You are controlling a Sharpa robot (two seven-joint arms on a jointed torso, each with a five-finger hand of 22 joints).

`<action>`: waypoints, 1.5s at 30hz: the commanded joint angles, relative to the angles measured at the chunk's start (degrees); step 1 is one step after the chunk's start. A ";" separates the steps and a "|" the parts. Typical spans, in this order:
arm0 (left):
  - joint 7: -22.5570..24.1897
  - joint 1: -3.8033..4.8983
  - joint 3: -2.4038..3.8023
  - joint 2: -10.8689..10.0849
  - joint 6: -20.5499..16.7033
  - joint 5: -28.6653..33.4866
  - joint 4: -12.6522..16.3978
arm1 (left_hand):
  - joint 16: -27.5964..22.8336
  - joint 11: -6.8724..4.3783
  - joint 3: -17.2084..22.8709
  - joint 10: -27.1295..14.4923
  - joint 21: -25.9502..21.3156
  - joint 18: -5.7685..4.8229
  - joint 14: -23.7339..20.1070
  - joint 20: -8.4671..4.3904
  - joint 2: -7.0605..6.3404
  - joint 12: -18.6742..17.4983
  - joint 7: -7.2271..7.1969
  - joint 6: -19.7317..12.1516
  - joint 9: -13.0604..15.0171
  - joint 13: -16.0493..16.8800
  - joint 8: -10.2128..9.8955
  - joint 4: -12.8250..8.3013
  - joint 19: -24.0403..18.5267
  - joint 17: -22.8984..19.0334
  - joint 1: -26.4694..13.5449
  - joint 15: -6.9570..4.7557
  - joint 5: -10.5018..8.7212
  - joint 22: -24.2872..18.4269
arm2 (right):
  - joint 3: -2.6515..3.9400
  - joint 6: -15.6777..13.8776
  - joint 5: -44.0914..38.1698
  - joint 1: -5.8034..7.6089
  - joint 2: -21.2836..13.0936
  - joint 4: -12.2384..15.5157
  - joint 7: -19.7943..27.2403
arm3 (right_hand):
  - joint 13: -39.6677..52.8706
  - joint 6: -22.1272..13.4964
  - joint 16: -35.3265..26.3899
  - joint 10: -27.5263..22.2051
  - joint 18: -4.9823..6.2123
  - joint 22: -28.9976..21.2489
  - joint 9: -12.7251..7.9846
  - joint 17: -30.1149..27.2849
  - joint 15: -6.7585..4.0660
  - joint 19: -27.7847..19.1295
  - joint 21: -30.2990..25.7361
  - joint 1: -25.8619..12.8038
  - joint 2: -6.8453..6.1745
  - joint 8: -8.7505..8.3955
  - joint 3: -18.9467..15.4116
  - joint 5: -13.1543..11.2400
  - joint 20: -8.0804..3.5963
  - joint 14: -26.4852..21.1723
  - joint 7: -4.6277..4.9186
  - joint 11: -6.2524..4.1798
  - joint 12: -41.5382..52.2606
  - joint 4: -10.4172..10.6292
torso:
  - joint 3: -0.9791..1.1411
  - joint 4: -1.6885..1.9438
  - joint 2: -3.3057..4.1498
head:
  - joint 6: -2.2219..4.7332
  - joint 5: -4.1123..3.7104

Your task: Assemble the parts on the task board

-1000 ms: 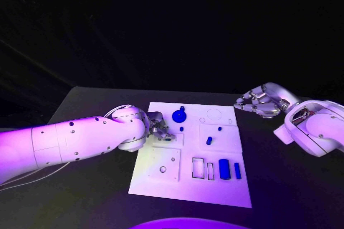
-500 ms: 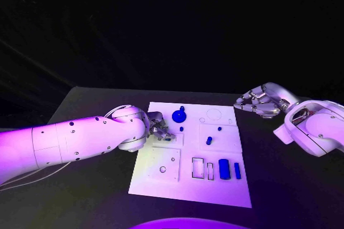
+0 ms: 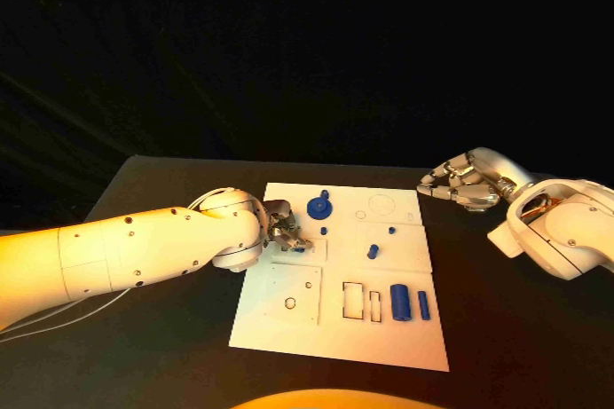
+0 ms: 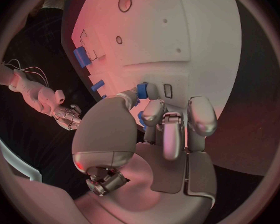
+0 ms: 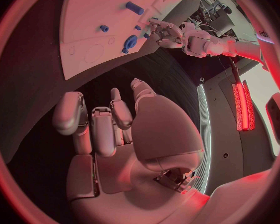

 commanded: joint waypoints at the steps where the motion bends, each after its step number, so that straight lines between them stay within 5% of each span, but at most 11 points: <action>1: 0.01 -0.08 -0.04 0.39 0.06 0.87 -0.11 | 0.37 -0.10 0.24 0.12 0.19 -0.88 6.03 -0.03 0.15 -0.05 -0.17 -0.02 0.06 -0.06 0.19 0.07 0.32 15.06 0.61 -0.32 0.16 0.06 | 0.02 -0.02 -0.33 -0.03 -0.01 0.04 0.19 | -0.03 -0.28 -0.40 0.42 0.33 -0.05 0.06 -0.02 -0.44 0.15 -0.17 -0.57 0.04 0.37 -0.03 0.32 -0.15 2.31 -0.11 -0.09 0.20 0.24 | 0.00 0.03 0.01 | 0.01 -0.04; 39: -0.37 0.05 0.22 1.46 0.75 0.40 -1.80 | 0.37 0.09 -0.83 0.34 0.27 -0.92 6.03 0.07 1.48 0.18 0.04 0.15 0.13 0.21 0.30 1.00 0.46 15.06 -2.04 -0.17 0.16 0.28 | 0.02 -0.02 -0.34 -0.06 0.04 0.02 0.20 | -0.12 -0.29 -0.45 0.36 0.34 -0.07 0.07 -0.08 -0.44 0.15 -0.23 -0.57 0.00 0.42 -0.07 0.36 -0.16 2.30 -0.12 -0.09 0.13 0.29 | -0.01 0.01 -0.02 | 0.12 -0.09; 45: -0.38 0.06 0.23 1.50 0.96 0.61 -1.80 | 0.37 -0.08 0.06 0.09 0.20 -0.88 6.03 0.02 1.58 -0.15 -0.16 -0.29 0.21 -0.12 0.22 0.00 0.39 15.06 0.49 -0.30 0.19 0.18 | 0.02 0.05 -0.34 -0.07 0.03 0.01 0.17 | -0.12 -0.29 -0.45 0.36 0.34 -0.07 0.07 -0.08 -0.44 0.15 -0.23 -0.57 0.00 0.42 -0.07 0.36 -0.16 2.30 -0.12 -0.09 0.13 0.29 | -0.02 0.02 -0.03 | 0.14 -0.16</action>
